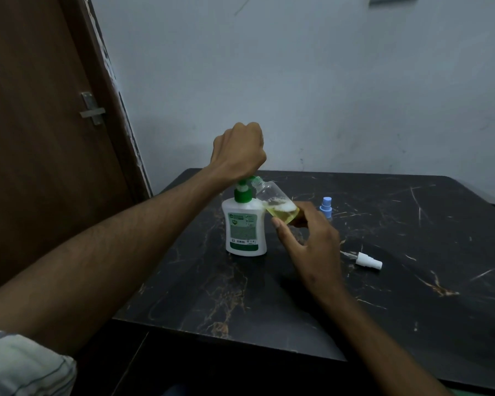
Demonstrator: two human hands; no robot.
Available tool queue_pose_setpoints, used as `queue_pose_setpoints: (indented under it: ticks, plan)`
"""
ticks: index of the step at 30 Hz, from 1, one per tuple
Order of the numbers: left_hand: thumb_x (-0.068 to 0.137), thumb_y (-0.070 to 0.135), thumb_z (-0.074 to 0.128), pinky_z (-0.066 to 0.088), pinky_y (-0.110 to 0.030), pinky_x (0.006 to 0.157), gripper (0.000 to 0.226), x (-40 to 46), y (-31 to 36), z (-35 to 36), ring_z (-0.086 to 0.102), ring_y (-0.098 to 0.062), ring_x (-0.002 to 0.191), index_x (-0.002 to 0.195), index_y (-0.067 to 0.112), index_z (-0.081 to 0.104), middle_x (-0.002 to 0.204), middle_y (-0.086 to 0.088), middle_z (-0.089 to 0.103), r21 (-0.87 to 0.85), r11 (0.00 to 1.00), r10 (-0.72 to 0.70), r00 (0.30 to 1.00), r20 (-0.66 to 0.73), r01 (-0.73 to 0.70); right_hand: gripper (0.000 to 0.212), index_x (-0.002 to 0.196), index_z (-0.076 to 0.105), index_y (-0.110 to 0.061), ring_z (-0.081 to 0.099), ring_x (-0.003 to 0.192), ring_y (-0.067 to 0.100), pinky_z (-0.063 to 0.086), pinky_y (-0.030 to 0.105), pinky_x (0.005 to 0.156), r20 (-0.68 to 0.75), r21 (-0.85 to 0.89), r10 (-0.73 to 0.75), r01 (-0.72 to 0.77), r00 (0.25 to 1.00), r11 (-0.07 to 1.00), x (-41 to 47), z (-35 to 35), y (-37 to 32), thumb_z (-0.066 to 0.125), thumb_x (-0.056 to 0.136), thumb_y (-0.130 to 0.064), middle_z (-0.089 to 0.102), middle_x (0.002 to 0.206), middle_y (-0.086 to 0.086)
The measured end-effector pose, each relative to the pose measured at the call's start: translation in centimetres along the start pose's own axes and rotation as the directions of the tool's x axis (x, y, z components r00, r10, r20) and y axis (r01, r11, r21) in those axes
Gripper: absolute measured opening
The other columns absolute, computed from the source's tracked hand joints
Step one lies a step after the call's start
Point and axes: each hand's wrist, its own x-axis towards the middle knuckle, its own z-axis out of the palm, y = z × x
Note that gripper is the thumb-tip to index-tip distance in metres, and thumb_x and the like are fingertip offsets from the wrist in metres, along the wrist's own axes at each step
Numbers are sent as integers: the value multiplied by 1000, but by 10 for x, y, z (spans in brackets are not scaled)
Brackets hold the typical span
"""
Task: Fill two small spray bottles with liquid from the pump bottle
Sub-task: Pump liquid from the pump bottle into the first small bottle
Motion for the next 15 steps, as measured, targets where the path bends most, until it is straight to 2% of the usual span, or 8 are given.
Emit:
queue_pose_setpoints:
  ticks: [3, 7, 15]
  plan:
    - [67, -1, 48, 40, -34, 52, 21, 0, 0, 1, 46, -22, 53, 57, 16, 42, 57, -1, 46, -10, 1000, -15, 1000, -4, 15, 32, 117, 63, -27, 61, 100, 1, 50, 17, 83, 0, -4, -4, 4, 1000, 1000, 1, 1, 1, 64, 96, -52, 64, 106, -15]
    - [67, -1, 48, 28, -29, 52, 30, -3, -2, 4, 31, -16, 49, 56, 21, 31, 55, 4, 32, -7, 1000, -2, 1000, -11, 2, 32, 116, 64, -26, 61, 98, 1, 51, 19, 82, -7, 1, -16, 16, 1000, 1000, 0, 0, 0, 64, 96, -51, 65, 105, -14]
    - [67, 0, 48, 40, -34, 54, 22, 0, -3, 7, 45, -23, 53, 56, 17, 40, 57, 1, 41, -15, 999, -38, 999, -16, 38, 33, 116, 65, -25, 61, 97, 1, 49, 15, 80, -10, 6, -15, 15, 1000, 1000, 1, -1, -2, 64, 96, -51, 66, 104, -13]
